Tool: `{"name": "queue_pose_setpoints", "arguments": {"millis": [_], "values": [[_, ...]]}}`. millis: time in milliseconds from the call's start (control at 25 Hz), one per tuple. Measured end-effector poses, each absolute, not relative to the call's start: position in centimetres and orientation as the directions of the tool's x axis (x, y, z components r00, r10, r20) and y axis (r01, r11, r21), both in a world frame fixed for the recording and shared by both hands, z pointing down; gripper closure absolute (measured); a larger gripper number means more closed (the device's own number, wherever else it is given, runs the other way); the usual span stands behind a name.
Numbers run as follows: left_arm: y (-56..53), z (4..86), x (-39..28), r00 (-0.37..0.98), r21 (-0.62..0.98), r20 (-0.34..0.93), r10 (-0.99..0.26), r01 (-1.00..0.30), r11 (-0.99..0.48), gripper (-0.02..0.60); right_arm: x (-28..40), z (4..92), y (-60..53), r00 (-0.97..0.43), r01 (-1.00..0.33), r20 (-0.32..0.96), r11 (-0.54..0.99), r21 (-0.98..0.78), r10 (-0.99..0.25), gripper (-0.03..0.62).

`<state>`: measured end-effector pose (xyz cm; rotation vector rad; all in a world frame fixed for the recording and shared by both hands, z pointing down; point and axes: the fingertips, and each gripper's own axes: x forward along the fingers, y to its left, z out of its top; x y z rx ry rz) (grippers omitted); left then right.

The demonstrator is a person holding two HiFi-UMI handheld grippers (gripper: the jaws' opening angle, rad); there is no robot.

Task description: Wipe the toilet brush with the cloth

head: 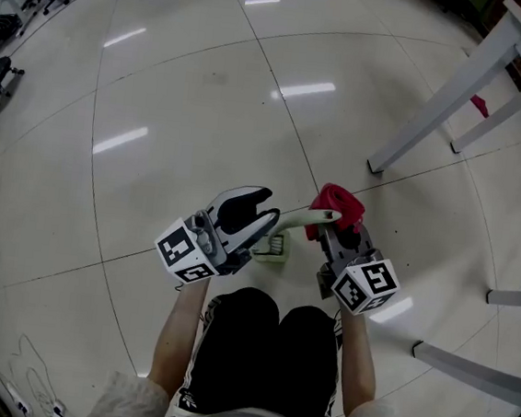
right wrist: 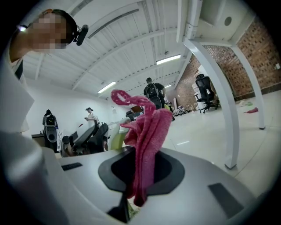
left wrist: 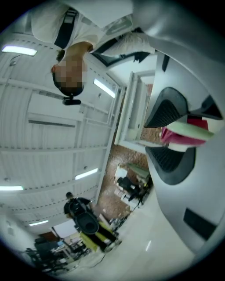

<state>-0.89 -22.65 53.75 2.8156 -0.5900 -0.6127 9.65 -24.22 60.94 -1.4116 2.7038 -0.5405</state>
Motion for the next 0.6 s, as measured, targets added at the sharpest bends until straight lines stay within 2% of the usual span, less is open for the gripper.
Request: {"name": "queue_pose_setpoints", "arguments": {"millis": [40, 120, 200, 360, 600], "values": [[-23.7, 54.2, -2.2, 0.792, 0.31, -0.34, -0.507, -0.415, -0.856, 0.464, 9.8, 61.0, -24.3, -0.574, -0.792, 0.121, 0.511, -0.333, -0.81, 0.563], [-25.7, 55.4, -4.8, 0.69, 0.385, -0.293, -0.662, -0.548, -0.742, 0.578, 10.3, 61.2, -24.4, -0.547, -0.804, 0.125, 0.478, -0.354, -0.828, 0.563], [-26.4, 56.4, -6.4, 0.622, 0.414, -0.251, -0.742, -0.624, -0.663, 0.578, 10.8, 61.5, -24.6, -0.52, -0.816, 0.131, 0.446, -0.367, -0.844, 0.563], [-26.7, 58.3, -7.4, 0.555, 0.358, -0.159, -0.816, -0.738, -0.572, 0.578, 11.8, 62.3, -24.8, -0.479, -0.839, 0.148, 0.402, -0.367, -0.865, 0.562], [-26.8, 59.8, -8.1, 0.528, 0.347, -0.124, -0.84, -0.771, -0.535, 0.578, 12.2, 63.1, -24.9, -0.444, -0.852, 0.158, 0.361, -0.379, -0.882, 0.563]]}}
